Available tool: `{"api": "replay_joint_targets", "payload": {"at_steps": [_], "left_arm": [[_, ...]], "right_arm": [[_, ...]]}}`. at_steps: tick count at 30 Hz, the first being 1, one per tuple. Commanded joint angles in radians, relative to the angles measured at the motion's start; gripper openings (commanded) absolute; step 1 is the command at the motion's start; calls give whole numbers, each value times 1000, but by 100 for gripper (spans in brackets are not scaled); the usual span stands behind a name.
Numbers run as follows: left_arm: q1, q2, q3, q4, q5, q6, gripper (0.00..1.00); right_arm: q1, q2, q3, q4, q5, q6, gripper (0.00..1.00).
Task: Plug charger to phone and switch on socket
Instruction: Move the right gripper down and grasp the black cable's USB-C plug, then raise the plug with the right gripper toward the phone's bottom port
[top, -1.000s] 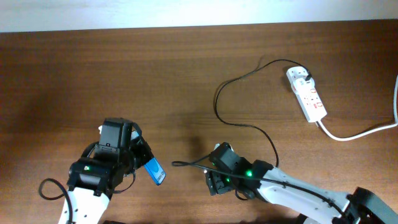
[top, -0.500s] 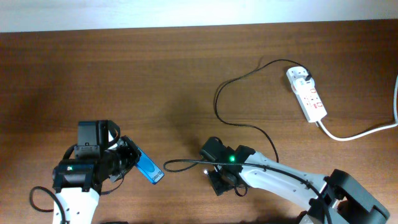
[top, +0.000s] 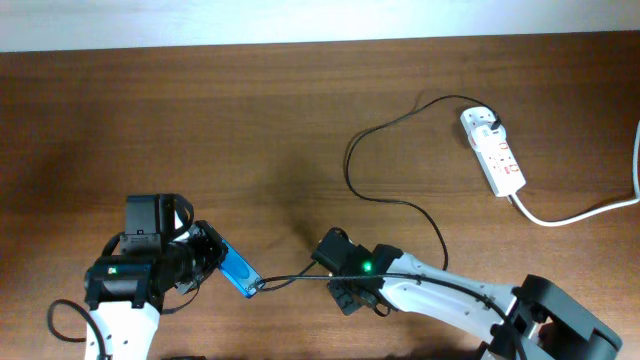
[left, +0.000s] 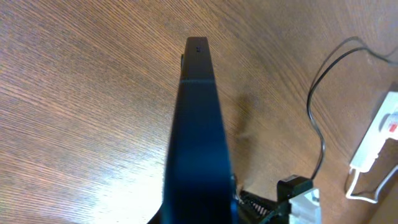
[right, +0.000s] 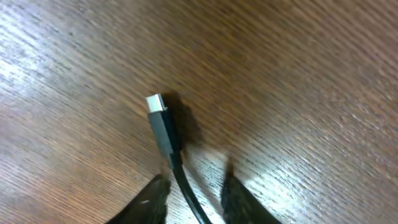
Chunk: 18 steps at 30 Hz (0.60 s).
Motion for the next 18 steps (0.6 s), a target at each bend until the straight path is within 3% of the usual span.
{"api": "replay_joint_targets", "payload": {"at_steps": [1, 6, 8, 13, 18], "left_arm": [[6, -6, 12, 43, 19, -40, 0], [6, -6, 12, 51, 18, -40, 1], [6, -6, 12, 61, 19, -39, 0], [6, -6, 12, 127, 45, -31, 0], [6, -6, 12, 277, 248, -29, 0]], "right_arm": [[6, 8, -49, 13, -7, 10, 27], [6, 8, -52, 72, -29, 13, 4], [5, 8, -48, 123, -67, 81, 4], [-74, -72, 18, 135, -294, 80, 4], [-166, -309, 18, 133, -536, 79, 4]]}}
